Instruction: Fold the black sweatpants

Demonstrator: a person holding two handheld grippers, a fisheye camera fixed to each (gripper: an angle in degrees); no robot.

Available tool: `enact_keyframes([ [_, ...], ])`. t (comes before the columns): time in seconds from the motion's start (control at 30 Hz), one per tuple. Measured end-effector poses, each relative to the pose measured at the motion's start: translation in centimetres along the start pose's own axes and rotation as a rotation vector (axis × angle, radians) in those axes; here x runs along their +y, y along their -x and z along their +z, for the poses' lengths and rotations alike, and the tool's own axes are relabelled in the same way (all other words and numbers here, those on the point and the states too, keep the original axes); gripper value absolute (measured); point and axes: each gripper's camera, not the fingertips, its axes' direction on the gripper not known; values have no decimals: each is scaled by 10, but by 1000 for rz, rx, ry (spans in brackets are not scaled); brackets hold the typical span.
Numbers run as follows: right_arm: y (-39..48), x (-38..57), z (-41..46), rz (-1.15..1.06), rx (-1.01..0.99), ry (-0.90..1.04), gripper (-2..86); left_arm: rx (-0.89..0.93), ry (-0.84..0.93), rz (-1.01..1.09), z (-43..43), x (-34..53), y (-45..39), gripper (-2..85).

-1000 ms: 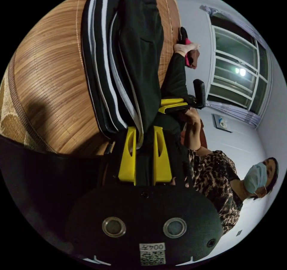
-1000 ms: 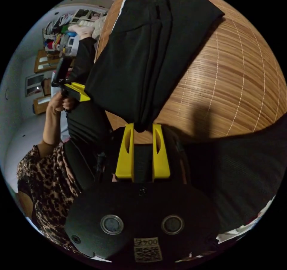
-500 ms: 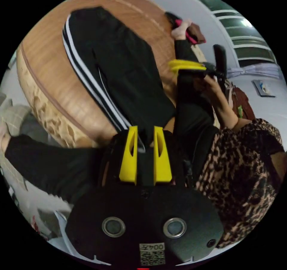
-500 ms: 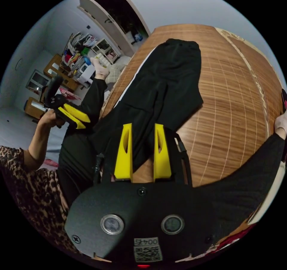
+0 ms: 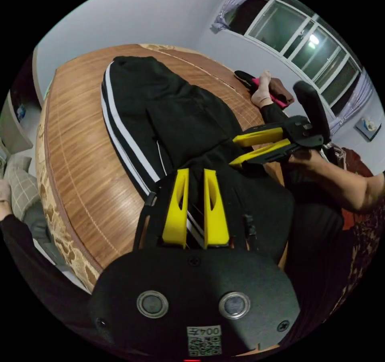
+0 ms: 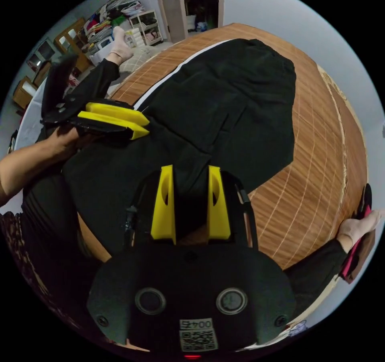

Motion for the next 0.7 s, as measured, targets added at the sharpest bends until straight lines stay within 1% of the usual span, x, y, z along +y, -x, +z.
enact_keyframes([
  [0.1, -36, -16, -1, -3, 12, 17, 122, 4, -40, -30, 13, -26, -10, 85],
  [0.2, -76, -17, -11, 92, -94, 11, 122, 62, -51, -45, 17, -40, -14, 103],
  [0.23, -89, -9, -20, 146, -157, -10, 120, 107, -42, -65, 13, -42, -13, 108],
  [0.27, -98, 6, -32, 183, -235, -80, 118, 147, -37, -90, 7, -44, -12, 113],
  [0.37, -111, 48, -43, 248, -355, -209, 115, 141, -68, -142, -10, -49, -8, 111],
  [0.53, -131, 85, -28, 364, -388, -267, 113, 69, -80, -211, -15, -78, 4, 94],
  [0.6, -136, 85, -32, 372, -347, -292, 112, 50, -57, -231, -10, -90, 5, 86],
  [0.63, -138, 83, -33, 362, -289, -295, 109, 51, -47, -235, -6, -97, 3, 79],
  [0.7, -140, 78, -28, 346, -230, -258, 103, 35, -28, -239, 1, -106, -3, 70],
])
